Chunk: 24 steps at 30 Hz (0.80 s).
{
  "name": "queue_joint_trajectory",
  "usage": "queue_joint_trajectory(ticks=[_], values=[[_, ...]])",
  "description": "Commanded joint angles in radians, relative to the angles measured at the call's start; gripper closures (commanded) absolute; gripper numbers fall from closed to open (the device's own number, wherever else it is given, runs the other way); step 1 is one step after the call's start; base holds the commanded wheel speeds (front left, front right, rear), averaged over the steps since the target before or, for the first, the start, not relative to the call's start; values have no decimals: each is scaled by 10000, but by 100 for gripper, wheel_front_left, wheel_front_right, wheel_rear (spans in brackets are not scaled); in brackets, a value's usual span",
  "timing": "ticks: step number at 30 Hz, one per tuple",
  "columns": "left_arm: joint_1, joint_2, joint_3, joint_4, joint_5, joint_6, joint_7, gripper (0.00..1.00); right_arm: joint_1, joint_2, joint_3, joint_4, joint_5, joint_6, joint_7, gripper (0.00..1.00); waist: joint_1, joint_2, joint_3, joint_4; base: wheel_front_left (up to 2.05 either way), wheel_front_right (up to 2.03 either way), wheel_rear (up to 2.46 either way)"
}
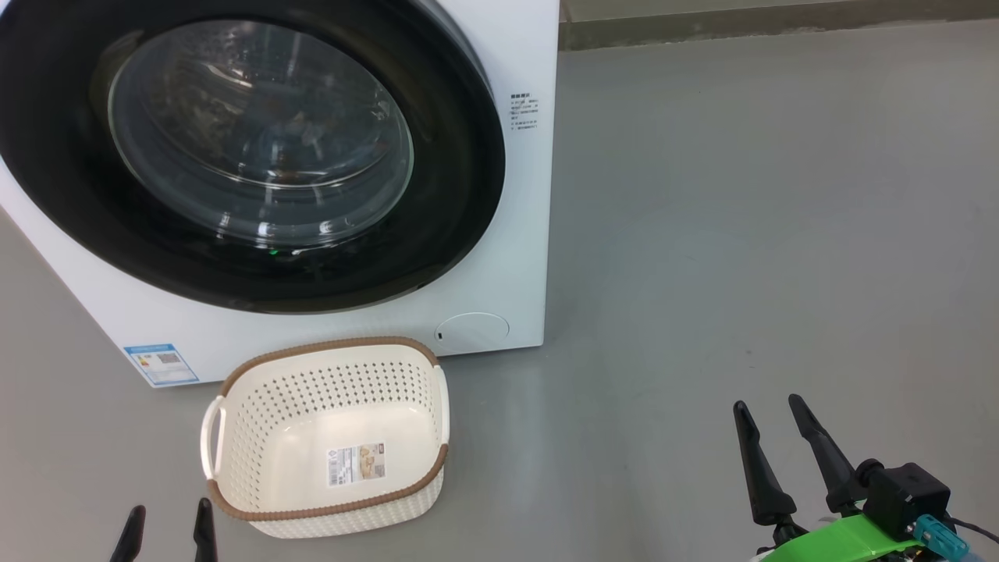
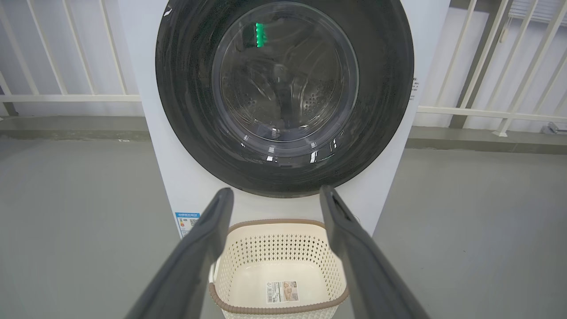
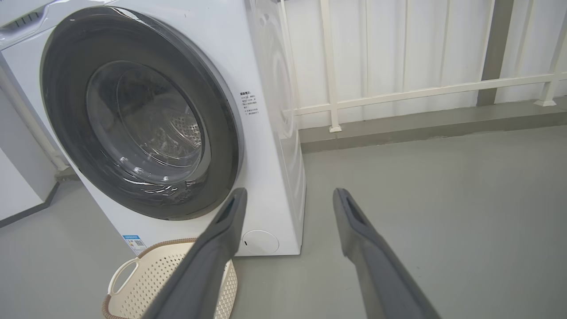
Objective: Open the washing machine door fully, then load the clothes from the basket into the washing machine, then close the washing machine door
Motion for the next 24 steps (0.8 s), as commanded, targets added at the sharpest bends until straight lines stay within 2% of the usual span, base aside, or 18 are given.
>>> queue_joint_trajectory(ticks=[1, 24], values=[[-198, 43, 337, -270, 142, -31, -80, 0, -125, -12, 237, -260, -90, -25, -46, 0, 0, 0, -3, 10, 0, 0, 0], [-235, 63, 240, -304, 145, -31, -80, 0, -157, -12, 116, -187, -33, -25, -46, 0, 0, 0, -24, 268, 0, 0, 0]])
